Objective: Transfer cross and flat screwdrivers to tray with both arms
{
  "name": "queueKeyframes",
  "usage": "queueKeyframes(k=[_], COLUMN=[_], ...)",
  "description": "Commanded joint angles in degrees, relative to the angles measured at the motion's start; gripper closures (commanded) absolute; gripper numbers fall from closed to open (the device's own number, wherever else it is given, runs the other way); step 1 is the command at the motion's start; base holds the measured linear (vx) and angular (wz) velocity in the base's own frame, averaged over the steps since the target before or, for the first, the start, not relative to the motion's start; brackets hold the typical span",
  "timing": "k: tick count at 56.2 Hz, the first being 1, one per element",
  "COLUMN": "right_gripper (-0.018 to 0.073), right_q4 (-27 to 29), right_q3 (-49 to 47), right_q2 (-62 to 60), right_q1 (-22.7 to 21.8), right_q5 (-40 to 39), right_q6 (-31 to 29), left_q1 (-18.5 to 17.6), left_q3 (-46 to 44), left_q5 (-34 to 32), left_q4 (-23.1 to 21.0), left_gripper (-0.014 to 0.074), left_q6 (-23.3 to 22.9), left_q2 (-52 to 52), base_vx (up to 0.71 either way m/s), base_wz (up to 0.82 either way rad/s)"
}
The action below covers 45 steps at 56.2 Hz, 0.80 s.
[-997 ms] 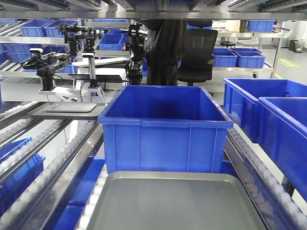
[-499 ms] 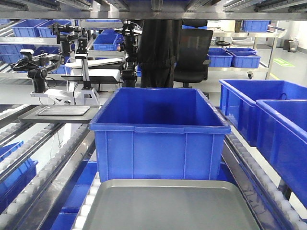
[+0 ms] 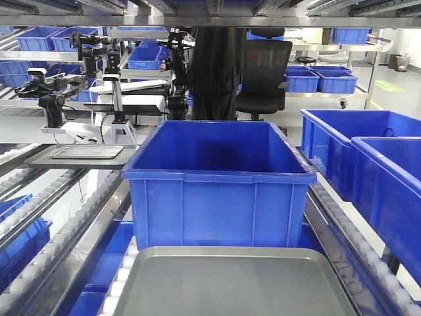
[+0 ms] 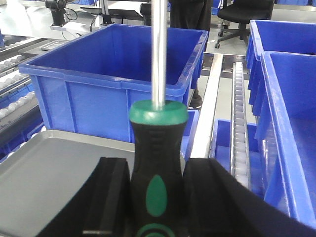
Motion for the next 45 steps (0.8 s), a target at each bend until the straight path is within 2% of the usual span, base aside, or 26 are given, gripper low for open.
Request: queueKeyframes(k=[1,8,13,19,25,30,34,38,45], right_gripper=[0.0567,0.0567,0.0567,0.0567,0.0567,0.0567,0.0567,0.0567,0.0567], right_q4=[0.5,0.9,3.3,3.6,4.7,7.8,9.2,9.1,9.3], right_q3=[-1.7,-1.7,-1.7,-1.7,-1.7,-1.7,-1.7,-1.7,-1.7], right_q2=[-0.1,-0.1,0.1,1.8,5.3,9.8,13.8,18.1,24.6], right_q1=[-0.1,-0.1,-0.1,-0.1,-0.1,0.4,2.6,4.8,7.1], right_q5=[-5.2,-5.2,-5.2,-4.7,-3.3,-0.7,-0.3,-1.1,-1.4], right_q6=[-0.3,-0.1,-0.1,-0.2,-0.3,-3.4,-4.8,-4.4,-2.1], left_q1=[-0.3,-0.3,-0.3,-0.3,-0.3,-0.5,-2.6,-5.0,-9.1], left_q3=[-1.7,-1.7,-1.7,-1.7,-1.7,-1.7,-1.7,-1.7,-1.7], left_q5=[-5.5,-5.2,-3.9,-2.8,-2.7,-2.2,-1.1,-1.3,-1.8], left_q4=[-0.4,-0.7,-3.0,-6.6,-14.0,-23.6,-29.8,-32.1,-32.1], left_gripper=[0.0599,0.0599,0.0599,0.0599,0.0598,0.0595,0.0595,0.0594,0.0594], left_q6=[0.0,-0.1,-0.2,-0.1,3.3,9.3,13.5,13.5,10.6], left_q2=[-0.6,-0.5,-0.5,1.1,4.6,8.8,13.2,17.5,24.7], base_vx=[0.00,0.00,0.00,0.00,0.00,0.00,0.00,0.00,0.00], base_wz=[0.00,0.00,0.00,0.00,0.00,0.00,0.00,0.00,0.00])
